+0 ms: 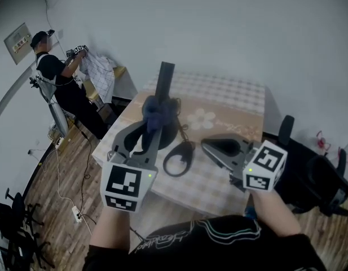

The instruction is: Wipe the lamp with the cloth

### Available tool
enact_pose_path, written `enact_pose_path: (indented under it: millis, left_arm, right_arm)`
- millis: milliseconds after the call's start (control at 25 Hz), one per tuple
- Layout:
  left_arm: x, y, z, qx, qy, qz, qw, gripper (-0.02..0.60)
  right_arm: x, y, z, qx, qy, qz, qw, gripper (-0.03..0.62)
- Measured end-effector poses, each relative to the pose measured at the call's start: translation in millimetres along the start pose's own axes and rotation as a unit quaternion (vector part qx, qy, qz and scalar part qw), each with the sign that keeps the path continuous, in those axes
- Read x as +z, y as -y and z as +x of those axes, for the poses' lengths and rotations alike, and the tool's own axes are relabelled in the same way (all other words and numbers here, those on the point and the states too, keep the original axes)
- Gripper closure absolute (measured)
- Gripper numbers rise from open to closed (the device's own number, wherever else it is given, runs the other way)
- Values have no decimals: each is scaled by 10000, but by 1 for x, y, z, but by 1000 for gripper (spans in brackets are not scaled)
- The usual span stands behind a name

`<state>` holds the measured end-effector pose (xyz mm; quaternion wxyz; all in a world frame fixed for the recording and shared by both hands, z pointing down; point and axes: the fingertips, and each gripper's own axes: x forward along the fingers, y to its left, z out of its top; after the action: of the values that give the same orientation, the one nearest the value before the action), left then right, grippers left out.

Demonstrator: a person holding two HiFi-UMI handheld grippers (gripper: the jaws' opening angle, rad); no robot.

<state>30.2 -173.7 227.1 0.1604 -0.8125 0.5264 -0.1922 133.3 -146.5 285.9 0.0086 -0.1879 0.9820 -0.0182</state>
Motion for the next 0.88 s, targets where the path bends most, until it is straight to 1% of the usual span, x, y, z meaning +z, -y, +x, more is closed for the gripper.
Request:
enact_pose_path:
  millis: [240, 480, 720, 880]
  left_arm:
    - [29, -23, 23, 302, 149, 287, 9990, 515]
    - [49, -37, 51, 460, 181, 670, 9965, 516]
    - [62, -43, 84, 607, 86, 1206, 9908, 515]
    - [59, -43, 105, 630, -93, 1513, 9864, 515]
  right_arm:
    - [3, 14, 2, 74, -16, -68, 9999, 583]
    - [4, 30, -2, -9, 50, -34, 10000, 583]
    - [2, 41, -2, -58, 37, -31, 10000, 583]
    - [0, 49, -5, -129, 36, -16, 9999, 583]
